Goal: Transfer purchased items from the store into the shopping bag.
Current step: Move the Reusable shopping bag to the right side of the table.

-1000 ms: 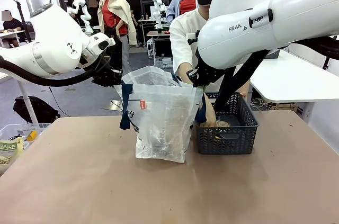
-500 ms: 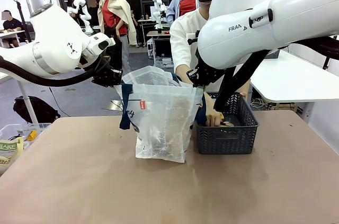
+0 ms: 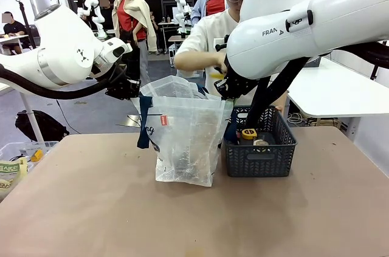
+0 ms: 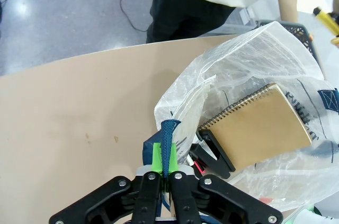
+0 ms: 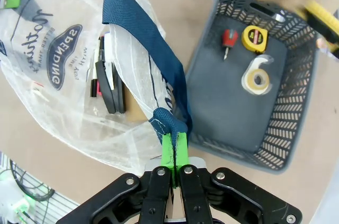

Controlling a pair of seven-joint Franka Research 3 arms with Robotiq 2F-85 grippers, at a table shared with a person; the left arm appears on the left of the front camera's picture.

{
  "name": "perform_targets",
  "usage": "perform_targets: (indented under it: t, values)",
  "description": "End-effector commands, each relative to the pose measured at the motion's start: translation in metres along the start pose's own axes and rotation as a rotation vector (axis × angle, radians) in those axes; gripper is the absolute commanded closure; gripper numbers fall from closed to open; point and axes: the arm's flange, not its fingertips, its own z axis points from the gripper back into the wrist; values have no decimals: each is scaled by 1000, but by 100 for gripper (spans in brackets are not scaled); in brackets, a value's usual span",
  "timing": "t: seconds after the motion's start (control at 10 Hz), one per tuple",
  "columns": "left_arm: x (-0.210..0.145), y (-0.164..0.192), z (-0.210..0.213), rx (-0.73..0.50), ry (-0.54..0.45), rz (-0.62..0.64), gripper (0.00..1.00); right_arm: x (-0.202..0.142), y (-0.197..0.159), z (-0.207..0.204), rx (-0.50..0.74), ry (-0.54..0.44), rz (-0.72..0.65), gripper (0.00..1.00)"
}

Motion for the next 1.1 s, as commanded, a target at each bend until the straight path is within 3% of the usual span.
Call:
perform_targets:
  t: [0.0, 1.0]
  values:
    - [4, 3, 2, 9, -8, -7, 100, -3, -3, -1, -1, -9, -7, 100]
    - [4, 3, 2, 9, -8, -7, 100, -3, -3, -1, -1, -9, -7, 100]
